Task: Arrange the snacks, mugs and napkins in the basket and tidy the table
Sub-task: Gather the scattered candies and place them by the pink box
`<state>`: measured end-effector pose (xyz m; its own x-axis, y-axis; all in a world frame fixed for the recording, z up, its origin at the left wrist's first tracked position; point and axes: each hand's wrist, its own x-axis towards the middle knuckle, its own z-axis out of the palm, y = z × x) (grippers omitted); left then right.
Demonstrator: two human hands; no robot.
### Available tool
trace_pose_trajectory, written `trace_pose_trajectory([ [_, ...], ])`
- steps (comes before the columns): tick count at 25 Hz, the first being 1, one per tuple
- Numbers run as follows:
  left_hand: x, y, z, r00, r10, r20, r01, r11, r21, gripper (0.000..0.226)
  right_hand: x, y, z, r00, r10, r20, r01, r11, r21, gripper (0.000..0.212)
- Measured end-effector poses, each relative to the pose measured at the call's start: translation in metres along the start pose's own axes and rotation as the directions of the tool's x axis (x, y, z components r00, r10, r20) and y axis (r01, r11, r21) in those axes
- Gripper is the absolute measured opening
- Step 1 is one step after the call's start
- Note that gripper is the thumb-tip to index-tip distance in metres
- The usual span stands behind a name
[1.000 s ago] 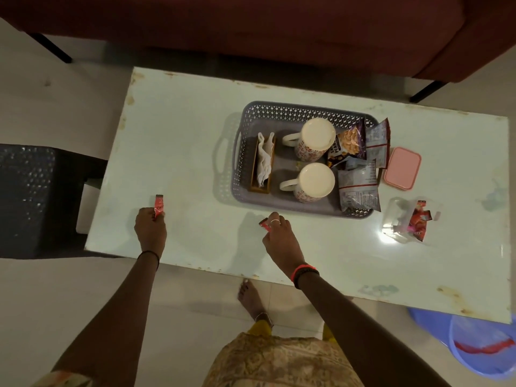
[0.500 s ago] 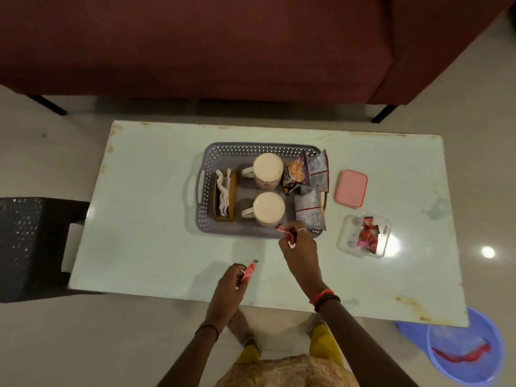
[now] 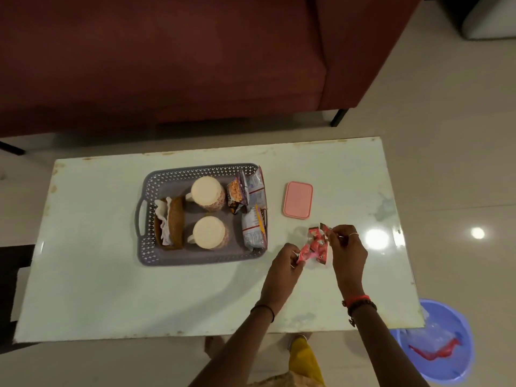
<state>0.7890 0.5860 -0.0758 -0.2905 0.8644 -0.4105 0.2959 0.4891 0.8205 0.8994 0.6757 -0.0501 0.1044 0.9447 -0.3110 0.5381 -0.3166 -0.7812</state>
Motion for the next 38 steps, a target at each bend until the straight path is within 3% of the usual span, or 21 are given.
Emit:
trace_pose_trajectory([
  [8, 0.052, 0.031, 0.035, 0.998, -0.049, 0.032, 0.042, 0.981, 0.189, 0.036, 0.027, 0.031, -0.041, 0.999, 0.037, -0.040, -0.037, 0.999, -0.001, 0.017],
  [12, 0.054, 0.029, 0.035, 0.997, -0.069, 0.029, 0.063, 0.983, 0.170, 0.028, 0.031, 0.029, -0.040, 0.999, 0.037, -0.008, -0.037, 0.999, -0.039, 0.015],
  [15, 0.049, 0.022, 0.030, 0.994, -0.075, -0.080, 0.084, 0.990, 0.111, 0.015, 0.029, 0.027, -0.027, 0.995, 0.001, 0.096, 0.008, 0.995, -0.100, 0.010],
  [18, 0.045, 0.011, 0.025, 0.976, -0.110, -0.190, 0.131, 0.986, 0.100, 0.010, 0.025, 0.029, -0.010, 0.957, 0.000, 0.290, 0.050, 0.985, -0.166, 0.012],
  [22, 0.045, 0.002, 0.020, 0.965, -0.177, -0.195, 0.196, 0.977, 0.082, 0.011, 0.017, 0.038, 0.002, 0.885, 0.047, 0.463, 0.090, 0.959, -0.269, 0.015],
  [27, 0.047, -0.001, 0.020, 0.958, -0.220, -0.186, 0.236, 0.970, 0.067, 0.014, 0.025, 0.033, -0.002, 0.895, -0.044, 0.444, 0.179, 0.948, -0.265, 0.018],
  [32, 0.053, 0.006, 0.022, 0.951, -0.236, -0.200, 0.245, 0.969, 0.019, 0.017, 0.063, 0.007, 0.001, 0.952, -0.125, 0.280, 0.199, 0.947, -0.253, 0.018],
  [35, 0.058, 0.011, 0.025, 0.949, -0.241, -0.202, 0.247, 0.969, 0.001, 0.017, 0.095, -0.014, 0.023, 0.933, -0.087, 0.349, 0.206, 0.925, -0.319, 0.029],
  [38, 0.060, 0.009, 0.028, 0.952, -0.240, -0.190, 0.246, 0.969, 0.009, 0.018, 0.111, -0.030, 0.054, 0.903, 0.040, 0.428, 0.181, 0.867, -0.464, 0.066],
])
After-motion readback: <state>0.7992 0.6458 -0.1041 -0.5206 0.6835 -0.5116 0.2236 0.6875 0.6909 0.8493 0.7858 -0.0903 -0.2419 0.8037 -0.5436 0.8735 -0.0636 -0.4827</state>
